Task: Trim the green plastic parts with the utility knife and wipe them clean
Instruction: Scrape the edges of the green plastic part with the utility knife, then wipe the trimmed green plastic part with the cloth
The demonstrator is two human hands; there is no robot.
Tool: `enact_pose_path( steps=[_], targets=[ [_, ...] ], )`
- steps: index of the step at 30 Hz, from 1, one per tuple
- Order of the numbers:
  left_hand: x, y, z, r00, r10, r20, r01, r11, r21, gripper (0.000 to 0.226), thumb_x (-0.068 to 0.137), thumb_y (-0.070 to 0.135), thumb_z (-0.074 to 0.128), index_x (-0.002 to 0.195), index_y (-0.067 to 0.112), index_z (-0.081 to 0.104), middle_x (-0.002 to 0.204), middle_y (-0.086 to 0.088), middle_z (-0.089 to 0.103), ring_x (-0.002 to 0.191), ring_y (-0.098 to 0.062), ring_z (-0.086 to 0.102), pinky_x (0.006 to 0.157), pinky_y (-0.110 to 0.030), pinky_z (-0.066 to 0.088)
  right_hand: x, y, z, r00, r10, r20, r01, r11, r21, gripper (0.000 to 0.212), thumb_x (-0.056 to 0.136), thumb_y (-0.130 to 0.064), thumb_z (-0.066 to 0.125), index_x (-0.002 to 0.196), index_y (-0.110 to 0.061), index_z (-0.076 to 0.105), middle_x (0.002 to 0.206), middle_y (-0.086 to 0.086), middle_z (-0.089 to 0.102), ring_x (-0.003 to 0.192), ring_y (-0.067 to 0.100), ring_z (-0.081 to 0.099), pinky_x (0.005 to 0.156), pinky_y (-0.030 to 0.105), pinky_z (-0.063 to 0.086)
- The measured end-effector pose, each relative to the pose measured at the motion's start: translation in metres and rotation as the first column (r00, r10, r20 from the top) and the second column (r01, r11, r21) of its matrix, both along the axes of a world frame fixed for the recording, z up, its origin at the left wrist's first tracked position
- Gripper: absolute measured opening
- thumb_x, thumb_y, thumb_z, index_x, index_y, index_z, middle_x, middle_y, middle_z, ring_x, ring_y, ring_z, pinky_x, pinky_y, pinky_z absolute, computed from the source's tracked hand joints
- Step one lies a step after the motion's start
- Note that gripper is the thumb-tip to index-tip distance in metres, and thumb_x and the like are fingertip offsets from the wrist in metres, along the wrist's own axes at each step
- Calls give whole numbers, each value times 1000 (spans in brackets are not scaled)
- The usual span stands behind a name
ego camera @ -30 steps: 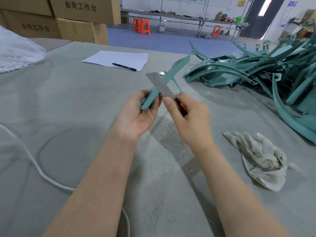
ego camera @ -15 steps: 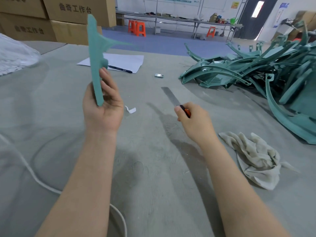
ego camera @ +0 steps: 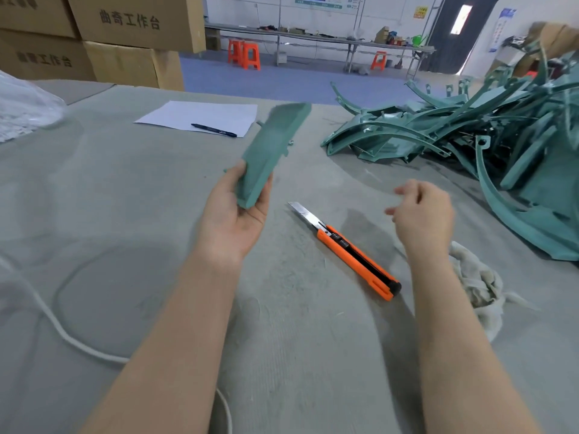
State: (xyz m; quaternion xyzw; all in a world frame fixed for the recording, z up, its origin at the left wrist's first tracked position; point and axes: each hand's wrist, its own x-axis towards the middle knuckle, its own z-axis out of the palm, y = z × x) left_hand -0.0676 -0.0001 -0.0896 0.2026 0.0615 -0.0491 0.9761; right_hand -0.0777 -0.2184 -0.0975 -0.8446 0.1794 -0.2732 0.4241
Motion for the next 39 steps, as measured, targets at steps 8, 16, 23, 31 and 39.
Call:
enact_pose_path(
  steps=[8, 16, 23, 31, 39],
  targets=[
    [2, -12, -7, 994, 96, -48, -79, 956, 284, 11, 97, 19, 55, 89, 15, 62, 67, 4, 72, 58, -7, 69, 51, -17, 52, -37, -48, -12, 757, -156, -635, -32, 961, -274, 58, 90, -40, 61, 143, -25, 41, 148, 12, 31, 130, 39, 39, 110, 52, 31],
    [4, -11, -10, 994, 91, -58, -69, 948, 310, 10, 97, 20, 56, 91, 15, 63, 70, 4, 73, 61, -8, 70, 52, -19, 53, -39, -40, 29, 988, -153, 3, 151, 972, -183, 35, 92, -3, 44, 121, -11, 62, 111, 13, 66, 92, 31, 61, 81, 41, 49],
    [5, -13, -10, 996, 78, 35, -85, 928, 363, 22, 99, 18, 52, 118, 12, 61, 97, -1, 74, 80, -14, 71, 60, -25, 57, -15, 53, 81, 665, 66, 744, -248, 959, 137, 33, 85, 3, 43, 88, -27, 58, 89, -1, 64, 80, 8, 60, 69, 23, 47],
    [2, -15, -10, 985, 12, 169, -89, 887, 454, 23, 102, 17, 38, 111, 10, 58, 91, -4, 69, 85, -16, 67, 70, -23, 55, -2, 123, -6, 819, 527, 228, -407, 813, -416, 35, 91, -25, 55, 118, -5, 64, 129, 12, 56, 125, 28, 47, 108, 43, 31],
    [-4, -33, -12, 921, 20, 390, -354, 463, 813, 17, 102, 22, 43, 106, 18, 60, 98, 4, 69, 95, -16, 66, 88, -35, 53, 28, 71, -17, 949, 81, 303, -147, 969, 199, 22, 95, -4, 48, 114, -8, 57, 117, 10, 60, 108, 23, 56, 96, 25, 40]
  ],
)
